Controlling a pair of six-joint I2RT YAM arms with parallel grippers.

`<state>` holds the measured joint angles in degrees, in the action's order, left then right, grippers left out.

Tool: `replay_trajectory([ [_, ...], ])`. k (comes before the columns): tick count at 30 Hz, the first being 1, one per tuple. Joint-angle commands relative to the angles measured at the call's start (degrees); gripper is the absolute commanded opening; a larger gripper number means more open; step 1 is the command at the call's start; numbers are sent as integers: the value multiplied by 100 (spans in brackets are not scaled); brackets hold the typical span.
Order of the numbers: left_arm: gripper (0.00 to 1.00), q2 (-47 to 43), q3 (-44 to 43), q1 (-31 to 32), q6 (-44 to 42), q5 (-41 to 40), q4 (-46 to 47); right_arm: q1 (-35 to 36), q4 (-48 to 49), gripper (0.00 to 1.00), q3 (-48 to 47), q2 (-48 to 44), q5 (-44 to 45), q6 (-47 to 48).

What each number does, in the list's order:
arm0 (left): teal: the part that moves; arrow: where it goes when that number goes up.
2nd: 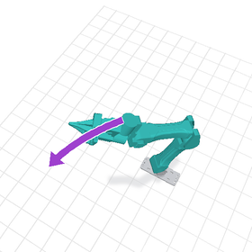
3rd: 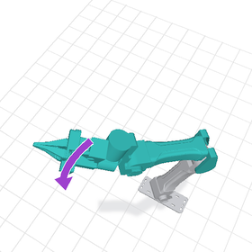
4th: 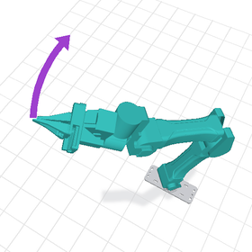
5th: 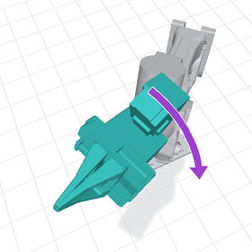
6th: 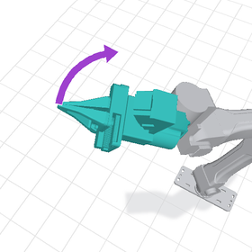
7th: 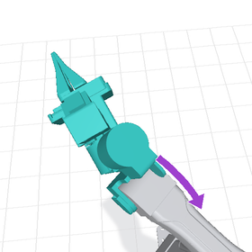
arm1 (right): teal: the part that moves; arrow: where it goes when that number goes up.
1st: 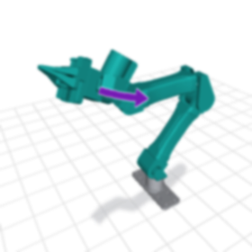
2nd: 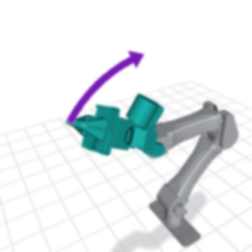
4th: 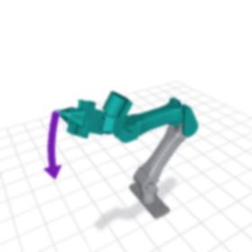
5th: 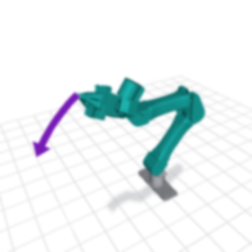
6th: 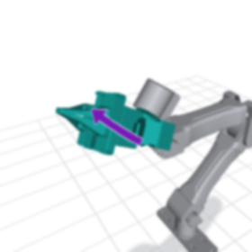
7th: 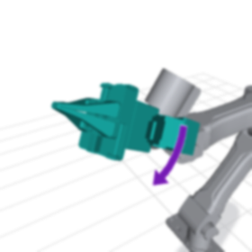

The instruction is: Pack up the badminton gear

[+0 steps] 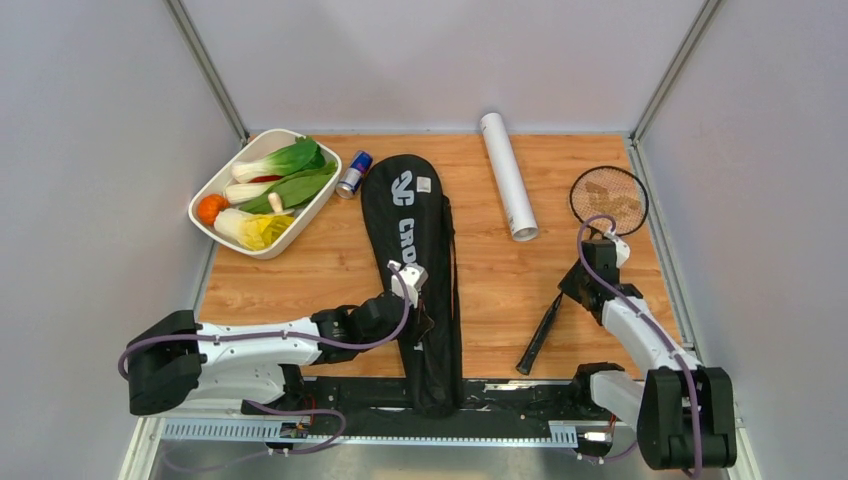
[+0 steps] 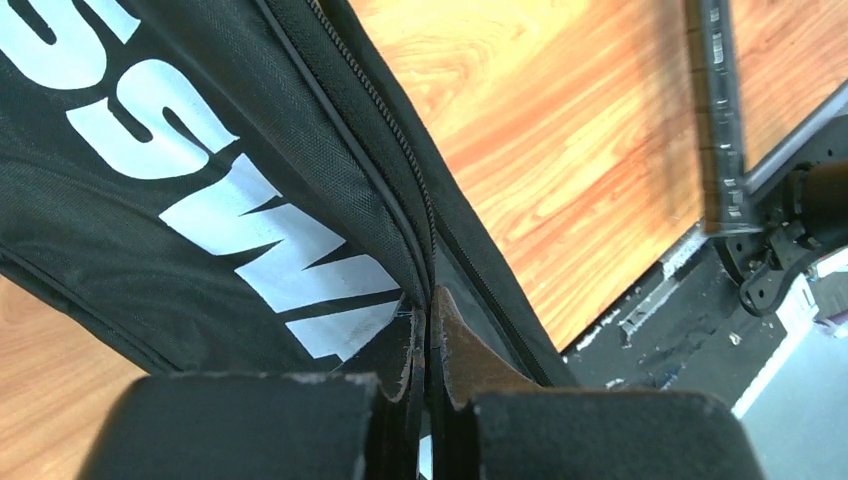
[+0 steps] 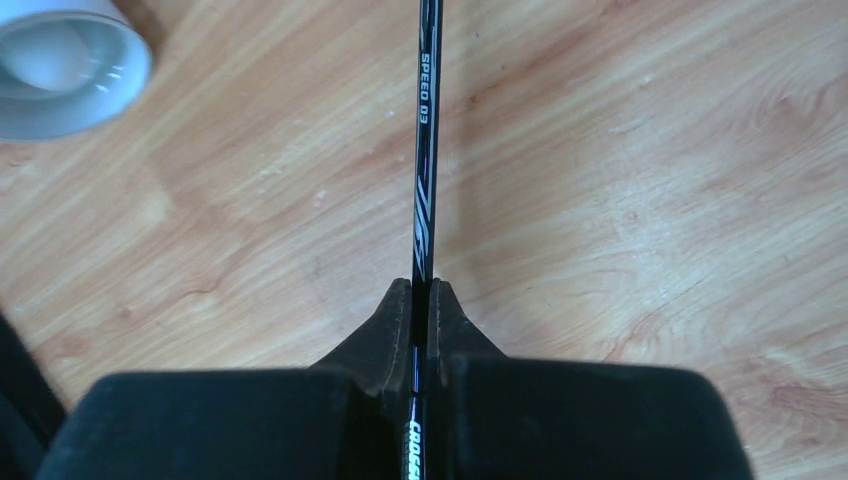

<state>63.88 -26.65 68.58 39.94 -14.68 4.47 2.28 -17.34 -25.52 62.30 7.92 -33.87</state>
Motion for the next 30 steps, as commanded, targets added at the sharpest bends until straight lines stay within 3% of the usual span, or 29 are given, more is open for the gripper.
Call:
replay_trajectory([
  [1, 0, 202, -243, -176, -551, 266, 637, -2, 79, 0, -197, -564, 239, 184],
  [6, 0, 491, -549, -224, -1139, 523, 674, 0, -127, 0, -515, -1070, 294, 340],
  [17, 0, 361, -344, -1227, -879, 967, 677, 812, -559, 0, -1388, -1668, 276, 637],
  [23, 0, 225, -522, -1350, -928, 1029, 445, 2560, -1028, 0, -1739, -1703, 694, 434],
  [30, 0, 183, -579, -1438, -803, 1017, 206, 4740, -1871, 0, -1323, -1683, 1027, -755],
])
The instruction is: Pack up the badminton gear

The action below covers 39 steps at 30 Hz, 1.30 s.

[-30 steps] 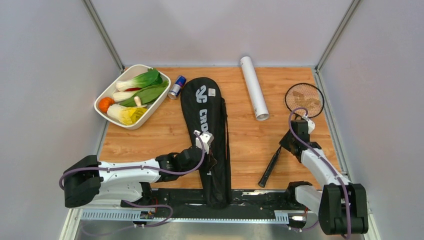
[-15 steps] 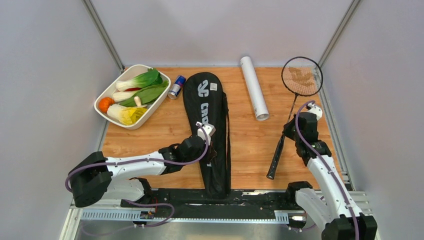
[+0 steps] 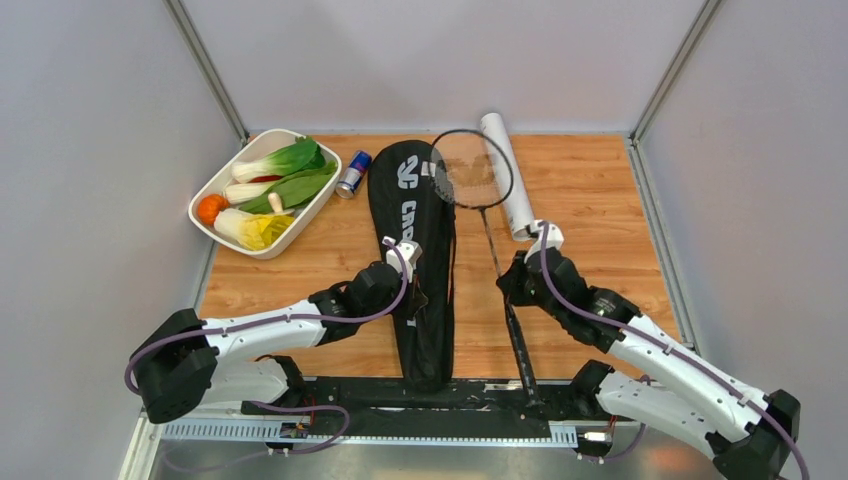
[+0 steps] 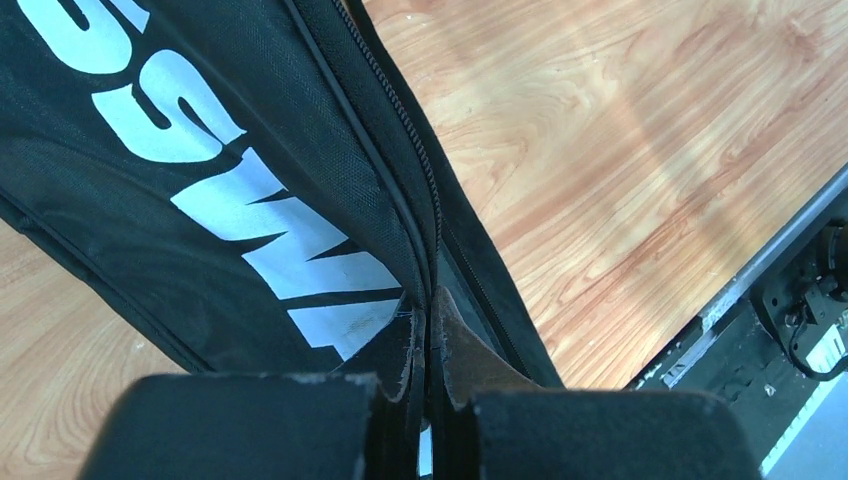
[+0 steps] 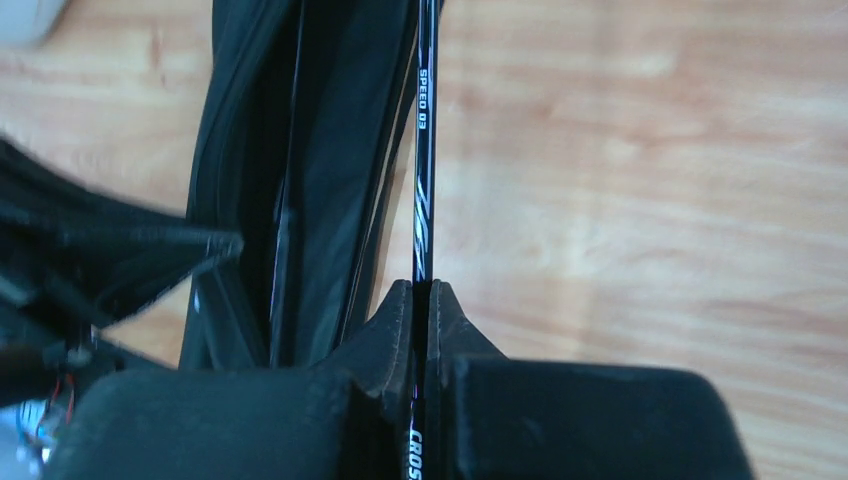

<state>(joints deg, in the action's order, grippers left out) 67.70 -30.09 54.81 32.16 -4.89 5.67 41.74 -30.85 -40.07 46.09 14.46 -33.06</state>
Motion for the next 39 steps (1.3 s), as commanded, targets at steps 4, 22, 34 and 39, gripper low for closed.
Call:
replay_trajectory([
  [4, 0, -220, -270, -99, 63, 64, 40, 1835, -1065, 0, 368, -142, 851, -1574],
  [22, 0, -189, -809, -155, 301, -437, -755, 4330, -2283, 0, 701, 358, 1261, -3972],
  [34, 0, -242, -808, -158, 229, -274, -760, 4523, -1630, 0, 609, 470, 1917, -3810],
  [39, 0, -218, -782, -162, 223, -228, -779, 4638, -1442, 0, 430, 752, 2258, -3758],
])
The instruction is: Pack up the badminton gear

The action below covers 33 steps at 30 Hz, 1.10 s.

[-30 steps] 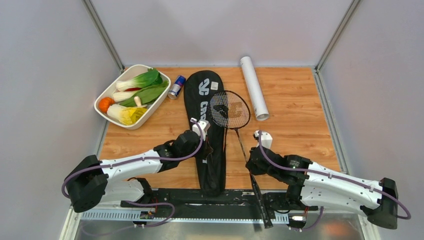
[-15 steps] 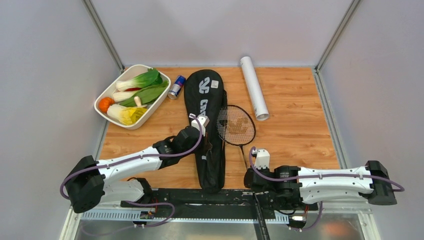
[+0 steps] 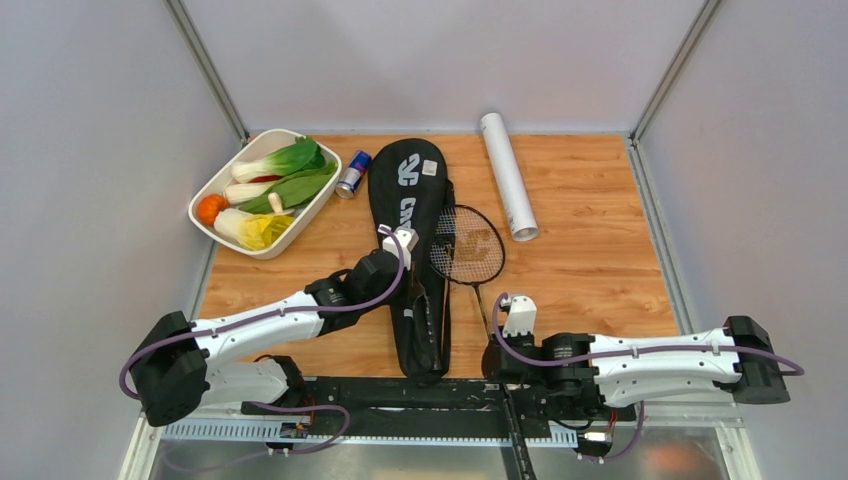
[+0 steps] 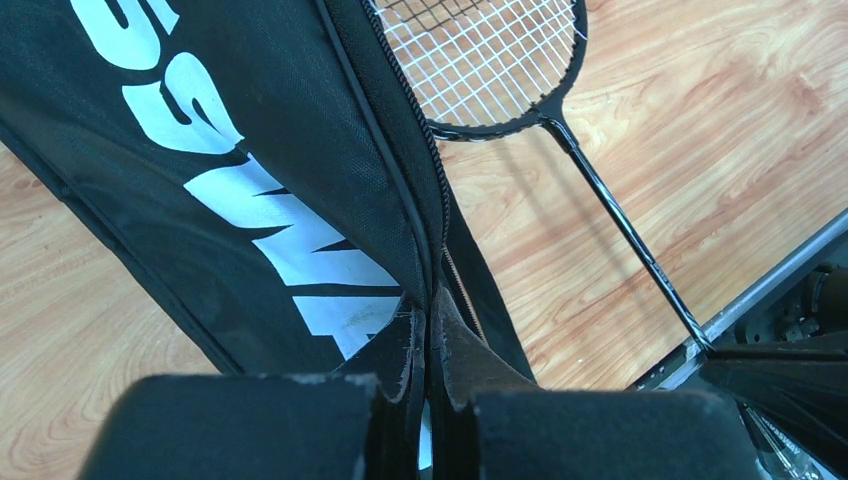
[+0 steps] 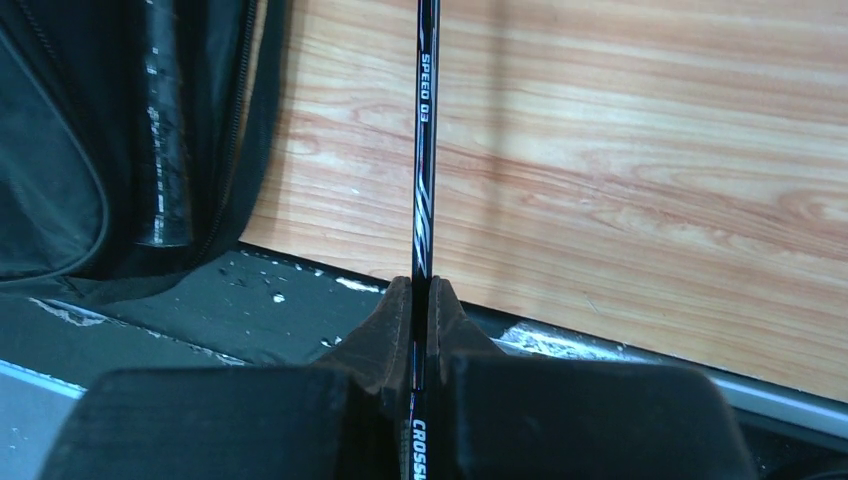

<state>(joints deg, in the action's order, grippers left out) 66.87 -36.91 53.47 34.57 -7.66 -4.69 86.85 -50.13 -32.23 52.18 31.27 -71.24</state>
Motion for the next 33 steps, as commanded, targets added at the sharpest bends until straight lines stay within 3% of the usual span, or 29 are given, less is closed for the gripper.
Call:
replay_trajectory([
  [1, 0, -125, -94, -25, -13, 53, 249, 142, 569, 0, -381, 193, 628, 103],
  [10, 0, -86, 127, -27, 119, 279, 514, 227, 1462, 0, -831, 889, 1573, 568],
  [15, 0, -37, 243, -22, 229, 500, 747, -122, 2260, 0, -1301, 1570, 2250, 1534],
  [22, 0, -209, 546, -29, 473, 727, 1077, -1347, 4373, 0, -1217, 2041, 1153, 3023],
  [27, 0, -242, 674, -25, 629, 954, 1247, -1744, 5464, 0, -1073, 2599, 741, 3098],
  [33, 0, -320, 811, -24, 1076, 1297, 1557, -1930, 5971, 0, -1337, 3589, 1095, 2672],
])
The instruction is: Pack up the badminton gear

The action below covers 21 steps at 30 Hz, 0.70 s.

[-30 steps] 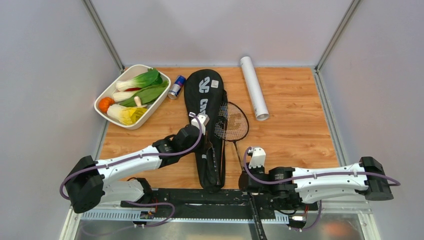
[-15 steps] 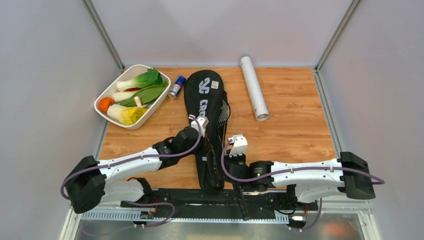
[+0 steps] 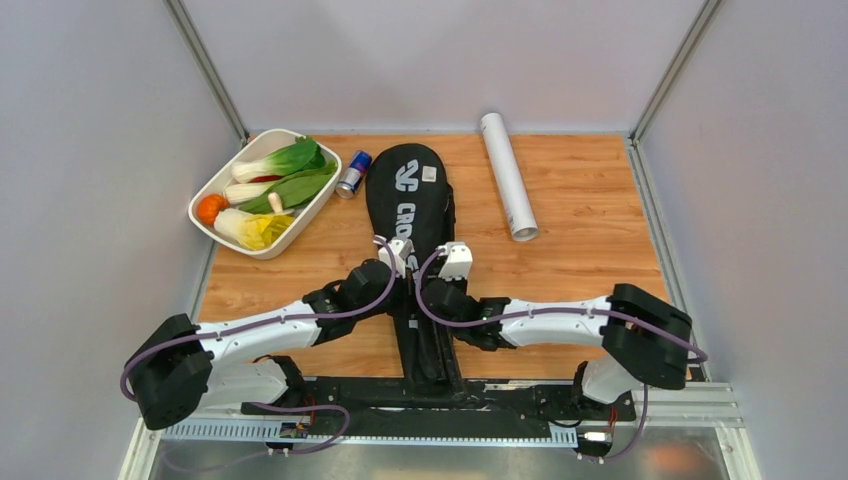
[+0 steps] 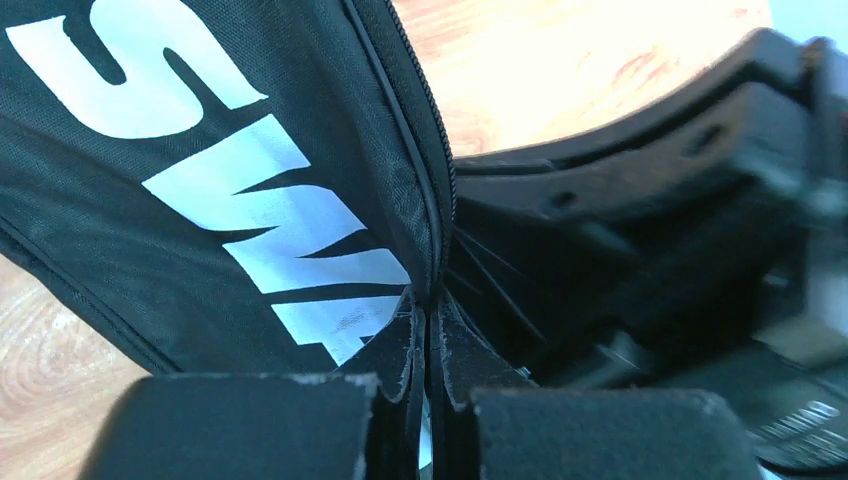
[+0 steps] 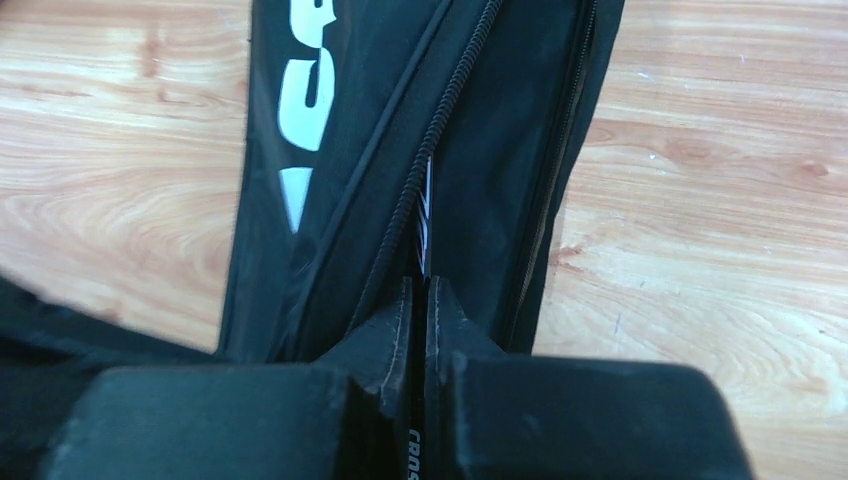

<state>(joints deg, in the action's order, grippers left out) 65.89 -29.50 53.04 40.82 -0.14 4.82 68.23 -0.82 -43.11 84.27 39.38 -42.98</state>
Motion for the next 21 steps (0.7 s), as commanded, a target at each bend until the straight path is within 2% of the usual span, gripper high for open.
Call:
replay_trajectory([
  [1, 0, -237, 108, 22, 527, 613, 660, -90, 1123, 0, -269, 483, 362, -201],
  [5, 0, -272, 335, 17, 879, 719, 963, -125, 1848, 0, -208, 804, 490, -202],
  [9, 0, -250, 446, 17, 956, 565, 947, -137, 2560, 17, 3, 1020, 130, -122],
  [14, 0, -267, 445, 20, 812, 285, 671, -166, 1772, 34, 120, 750, -667, -233],
  [16, 0, -303, 485, 22, 805, 205, 654, -289, 1613, 41, 311, 502, -1358, -183],
  [21, 0, -332, 449, 18, 725, 103, 551, -335, 602, 44, 582, -281, -2182, 58],
])
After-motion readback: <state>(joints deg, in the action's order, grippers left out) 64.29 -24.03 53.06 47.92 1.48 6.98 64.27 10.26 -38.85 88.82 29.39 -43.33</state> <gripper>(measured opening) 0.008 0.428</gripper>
